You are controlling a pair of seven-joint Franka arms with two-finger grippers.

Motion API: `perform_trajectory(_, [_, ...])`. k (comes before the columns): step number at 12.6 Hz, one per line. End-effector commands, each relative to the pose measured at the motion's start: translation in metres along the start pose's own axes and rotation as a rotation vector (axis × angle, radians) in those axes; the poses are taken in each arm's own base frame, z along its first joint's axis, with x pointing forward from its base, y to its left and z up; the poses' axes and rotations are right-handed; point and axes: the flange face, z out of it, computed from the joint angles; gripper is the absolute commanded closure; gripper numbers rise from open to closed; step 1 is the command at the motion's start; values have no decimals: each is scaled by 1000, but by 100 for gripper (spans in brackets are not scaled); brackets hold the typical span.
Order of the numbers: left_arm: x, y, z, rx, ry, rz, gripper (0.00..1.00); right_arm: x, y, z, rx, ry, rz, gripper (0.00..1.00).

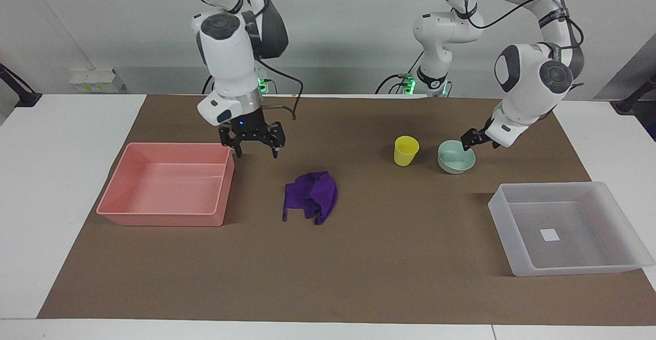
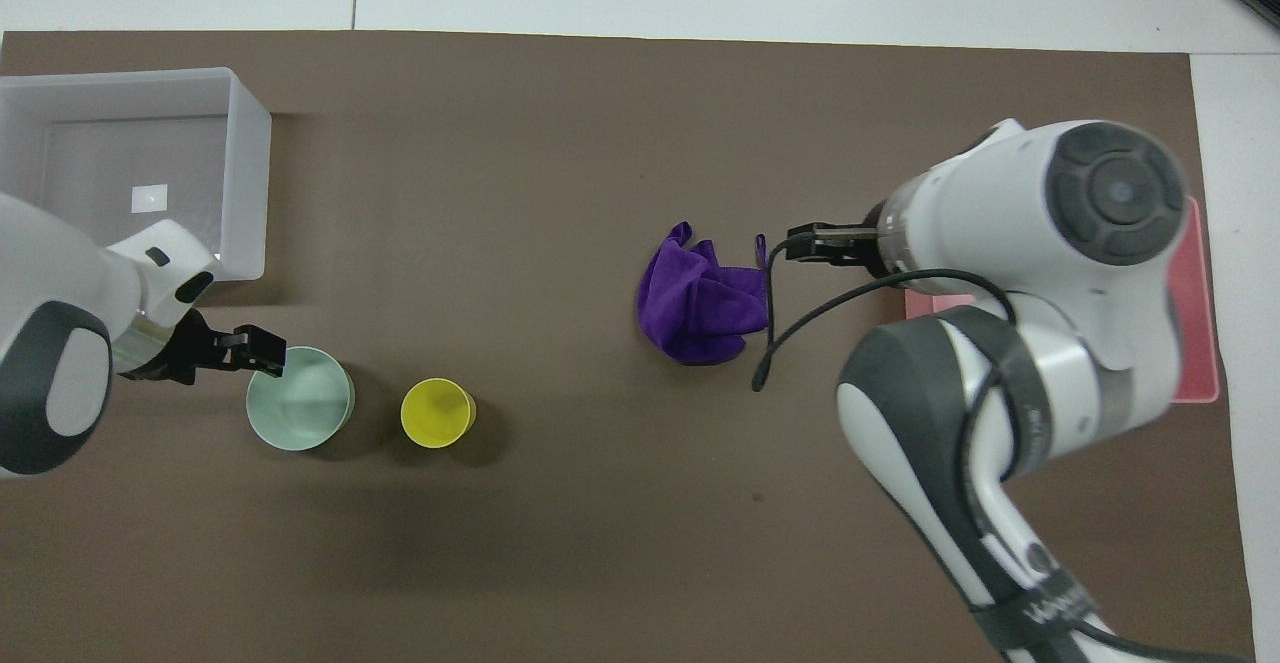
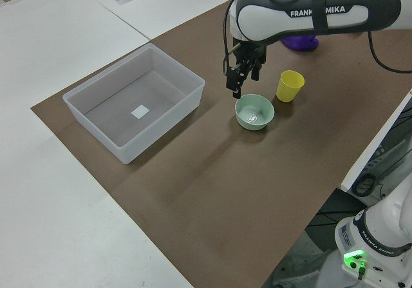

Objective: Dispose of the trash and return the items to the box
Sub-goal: 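Reach the left gripper to the green bowl while the right gripper grasps the cloth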

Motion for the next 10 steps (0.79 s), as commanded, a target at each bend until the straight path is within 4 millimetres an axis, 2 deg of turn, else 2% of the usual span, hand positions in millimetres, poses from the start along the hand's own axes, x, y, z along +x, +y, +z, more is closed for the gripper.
perform_trajectory(1, [-29, -16, 43, -18, 73, 9, 0, 1, -39, 42, 45, 28, 23, 0])
perform_trajectory(3, [-27, -18, 65, -17, 70, 12, 0, -3, -66, 72, 96, 43, 53, 0])
perform_trajectory(4, [-25, -19, 73, -17, 52, 12, 24, -6, -77, 85, 102, 45, 52, 0])
perform_trajectory(5, [-23, -19, 78, -17, 41, 15, 63, -12, -93, 100, 110, 52, 42, 0])
perform_trajectory(6, [-20, -18, 76, -17, 35, 23, 86, -17, -102, 118, 109, 52, 33, 0])
perform_trajectory(7, [-17, -18, 72, -17, 37, 27, 100, -21, -108, 131, 109, 52, 28, 0])
perform_trajectory(10, [-13, -19, 63, -18, 47, 28, 100, -28, -114, 147, 94, 47, 6, 0])
